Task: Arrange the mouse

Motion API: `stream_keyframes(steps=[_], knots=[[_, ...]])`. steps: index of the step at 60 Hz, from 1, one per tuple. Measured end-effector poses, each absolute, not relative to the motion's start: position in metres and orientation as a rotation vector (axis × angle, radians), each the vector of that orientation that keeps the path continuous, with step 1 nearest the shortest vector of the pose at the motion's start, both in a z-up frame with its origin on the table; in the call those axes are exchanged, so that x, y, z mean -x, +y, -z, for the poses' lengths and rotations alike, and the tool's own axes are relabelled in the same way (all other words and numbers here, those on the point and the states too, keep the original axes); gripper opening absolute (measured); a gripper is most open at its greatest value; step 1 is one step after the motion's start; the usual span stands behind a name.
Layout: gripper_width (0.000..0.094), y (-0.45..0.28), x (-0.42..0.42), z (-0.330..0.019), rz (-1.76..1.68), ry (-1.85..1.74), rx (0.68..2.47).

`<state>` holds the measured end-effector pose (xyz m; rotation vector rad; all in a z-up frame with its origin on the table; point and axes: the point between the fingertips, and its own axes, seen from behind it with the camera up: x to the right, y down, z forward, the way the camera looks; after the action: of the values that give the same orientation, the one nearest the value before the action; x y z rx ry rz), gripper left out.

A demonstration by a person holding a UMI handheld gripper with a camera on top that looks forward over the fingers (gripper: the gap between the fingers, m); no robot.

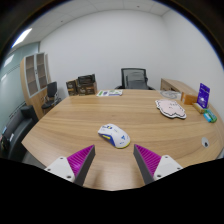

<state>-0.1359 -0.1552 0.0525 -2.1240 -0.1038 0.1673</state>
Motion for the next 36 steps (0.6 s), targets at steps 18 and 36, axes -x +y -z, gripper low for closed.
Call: stream_keyframes(steps=[18, 36], knots=[[0.0833, -0.078, 0.145, -0.005, -0.198, -0.123, 2.181], [0.0816, -0.011, 0.133, 0.005, -0.107, -0.012, 2.186]])
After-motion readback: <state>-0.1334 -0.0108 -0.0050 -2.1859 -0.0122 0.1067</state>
